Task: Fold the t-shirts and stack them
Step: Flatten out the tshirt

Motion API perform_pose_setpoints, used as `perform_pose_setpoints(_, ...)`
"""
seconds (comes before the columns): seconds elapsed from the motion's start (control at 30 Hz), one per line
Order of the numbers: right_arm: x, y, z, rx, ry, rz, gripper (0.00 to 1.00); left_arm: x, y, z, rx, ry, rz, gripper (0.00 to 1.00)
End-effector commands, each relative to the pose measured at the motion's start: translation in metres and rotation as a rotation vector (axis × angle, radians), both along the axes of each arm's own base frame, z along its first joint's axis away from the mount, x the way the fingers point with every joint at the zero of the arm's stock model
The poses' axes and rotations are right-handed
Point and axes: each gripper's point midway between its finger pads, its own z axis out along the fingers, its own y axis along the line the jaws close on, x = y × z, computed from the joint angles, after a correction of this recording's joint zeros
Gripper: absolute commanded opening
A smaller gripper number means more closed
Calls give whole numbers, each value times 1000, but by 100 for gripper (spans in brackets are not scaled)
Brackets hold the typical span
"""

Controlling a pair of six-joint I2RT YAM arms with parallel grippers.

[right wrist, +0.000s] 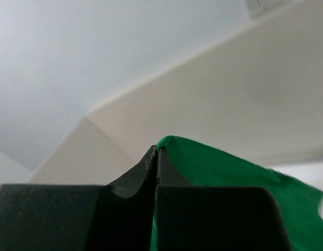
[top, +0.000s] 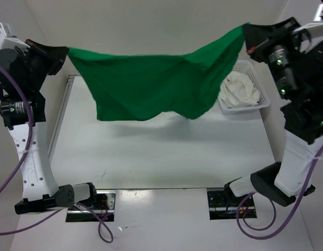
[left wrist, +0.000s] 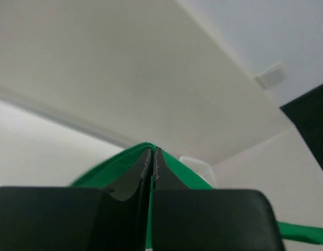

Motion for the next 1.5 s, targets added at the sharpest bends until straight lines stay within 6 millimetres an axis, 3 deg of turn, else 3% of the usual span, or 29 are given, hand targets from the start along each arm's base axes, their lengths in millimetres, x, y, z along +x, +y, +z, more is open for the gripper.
perform_pose_setpoints(0.0, -9, -3, 25, -9, -80, -1, 0, -9, -4, 29, 14, -49, -25, 0)
perform_pose_setpoints(0.1, 0, 3, 35, 4, -120, 7, 0, -8, 4, 45, 21, -79, 12, 0)
perform_pose_setpoints(0.17, 20, -1, 25, -24, -92, -20, 0, -2, 6, 44, 21, -82, 12, 0)
perform_pose_setpoints(0.27, 73, 12, -11, -83, -5, 27, 0, 21, 11, 10, 6, -19, 12, 0)
perform_pose_setpoints(0.3, 104, 13, -35, -103, 60, 21, 0, 34, 15, -21, -10, 45, 12, 0)
perform_pose_setpoints(0.37, 135, 15, -58, -143, 109, 11, 0, 56, 22, -53, -26, 111, 24, 0)
perform_pose_setpoints(0.4, 168, 21, -94, -174, 195, 5, 0, 65, 26, -68, -33, 139, 34, 0)
perform_pose_setpoints(0.43, 181, 24, -107, -191, 223, 6, 0, 80, 30, -95, -44, 188, 34, 0)
perform_pose_setpoints(0.5, 199, 28, -118, -204, 238, 6, 0, 94, 36, -118, -46, 241, 45, 0)
perform_pose_setpoints(0.53, 217, 32, -138, -212, 274, 9, 0, 100, 38, -124, -39, 248, 44, 0)
perform_pose_setpoints(0.57, 223, 33, -134, -207, 252, 7, 0, 110, 40, -139, -47, 282, 44, 0)
perform_pose_setpoints(0.63, 237, 37, -137, -192, 237, 7, 0, 123, 43, -134, -53, 268, 45, 0)
perform_pose_setpoints(0.7, 235, 35, -116, -149, 182, 11, 0, 129, 42, -102, -47, 200, 32, 0)
perform_pose_setpoints(0.73, 233, 38, -104, -128, 143, 25, 0, 135, 44, -98, -58, 197, 33, 0)
perform_pose_setpoints(0.8, 218, 40, -77, -78, 79, 50, 0, 134, 41, -71, -54, 137, 19, 0)
perform_pose_setpoints(0.83, 209, 40, -62, -61, 42, 61, 0, 135, 41, -63, -51, 124, 19, 0)
perform_pose_setpoints(0.87, 192, 38, -37, -41, -26, 71, 0, 129, 39, -36, -36, 65, 18, 0)
perform_pose_setpoints(0.97, 153, 32, 7, -11, -141, 81, 0, 123, 58, -14, -35, 18, 59, 0)
perform_pose_setpoints(1.03, 141, 29, 16, 0, -156, 84, 0, 115, 60, 4, -25, -17, 68, 0)
perform_pose_setpoints(1.1, 130, 29, 15, -5, -142, 94, 0, 113, 70, 2, -18, -8, 90, 0)
perform_pose_setpoints(1.2, 136, 34, -21, -33, -15, 116, 0, 115, 71, -9, -12, 7, 90, 0)
perform_pose_setpoints(1.23, 152, 37, -56, -59, 81, 116, 0, 116, 72, -14, 0, 14, 91, 0)
perform_pose_setpoints(1.27, 155, 37, -73, -67, 130, 117, 0, 120, 75, -37, -13, 61, 100, 0)
perform_pose_setpoints(1.3, 138, 34, -70, -65, 120, 116, 0, 113, 73, -42, 8, 72, 99, 0)
perform_pose_setpoints(1.33, 153, 37, -128, -87, 250, 119, 0, 111, 75, -52, 13, 88, 111, 0)
perform_pose_setpoints(1.37, 150, 35, -146, -92, 286, 110, 0, 109, 74, -66, 6, 113, 111, 0)
perform_pose_setpoints(1.4, 145, 34, -167, -100, 333, 111, 0, 104, 73, -99, 0, 168, 109, 0)
perform_pose_setpoints(1.43, 136, 31, -214, -117, 435, 113, 0, 101, 72, -118, -8, 198, 108, 0)
perform_pose_setpoints(1.47, 131, 28, -239, -127, 490, 99, 0, 97, 71, -136, -16, 229, 107, 0)
